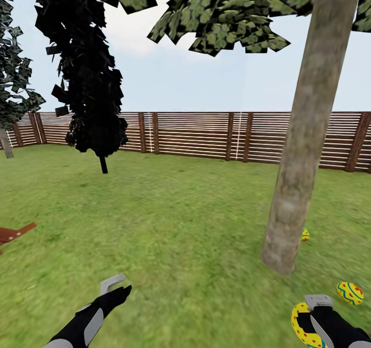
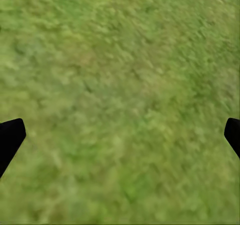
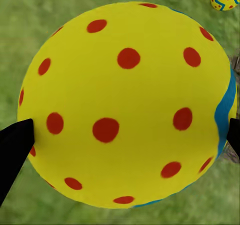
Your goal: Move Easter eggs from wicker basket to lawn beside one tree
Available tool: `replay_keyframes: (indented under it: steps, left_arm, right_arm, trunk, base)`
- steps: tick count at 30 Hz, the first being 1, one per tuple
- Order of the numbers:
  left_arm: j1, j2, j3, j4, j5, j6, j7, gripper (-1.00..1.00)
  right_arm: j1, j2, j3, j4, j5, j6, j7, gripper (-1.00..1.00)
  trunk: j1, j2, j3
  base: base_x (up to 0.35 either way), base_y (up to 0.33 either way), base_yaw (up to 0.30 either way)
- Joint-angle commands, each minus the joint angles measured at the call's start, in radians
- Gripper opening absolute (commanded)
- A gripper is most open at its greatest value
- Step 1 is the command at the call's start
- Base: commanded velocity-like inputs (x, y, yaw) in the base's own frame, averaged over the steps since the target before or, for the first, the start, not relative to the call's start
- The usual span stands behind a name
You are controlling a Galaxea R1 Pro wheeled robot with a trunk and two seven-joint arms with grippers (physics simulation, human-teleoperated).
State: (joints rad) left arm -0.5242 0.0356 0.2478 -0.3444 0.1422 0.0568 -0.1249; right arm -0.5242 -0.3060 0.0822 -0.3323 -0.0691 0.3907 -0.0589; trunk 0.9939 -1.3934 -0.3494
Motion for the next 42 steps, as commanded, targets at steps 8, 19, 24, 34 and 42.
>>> replay_keyframes:
  steps: [8,19,24,34,42]
  left_arm:
    - [0.000,-0.002,0.004,-0.001,0.010,0.005,-0.006,1.00]
    - [0.000,-0.001,0.004,-0.001,0.010,0.005,-0.006,1.00]
    - [0.000,-0.001,0.004,-0.001,0.010,0.005,-0.006,1.00]
    - [0.000,-0.002,0.005,-0.001,0.010,0.005,-0.006,1.00]
    - [0.000,-0.002,0.005,0.000,0.010,0.005,-0.006,1.00]
  right_arm:
    - [0.000,-0.001,0.008,-0.002,-0.008,0.012,-0.006,-1.00]
    - [0.000,0.005,0.010,-0.002,-0.008,0.009,-0.006,-1.00]
    - [0.000,0.013,0.010,-0.002,-0.006,0.011,-0.006,-1.00]
    - [0.000,0.012,0.010,-0.002,-0.006,0.011,-0.005,-1.00]
    - [0.000,0.011,0.010,-0.002,-0.006,0.011,-0.005,-1.00]
  trunk:
    - [0.000,-0.001,-0.001]
    - [0.000,-0.001,0.001]
    - [0.000,-0.001,0.008]
    - [0.000,-0.001,0.022]
    - [0.000,-0.001,0.032]
  base:
    - [0.236,0.268,0.000]
    - [0.243,0.259,-0.018]
    - [0.243,0.258,-0.168]
    - [0.237,0.263,-0.193]
    - [0.224,0.272,-0.216]
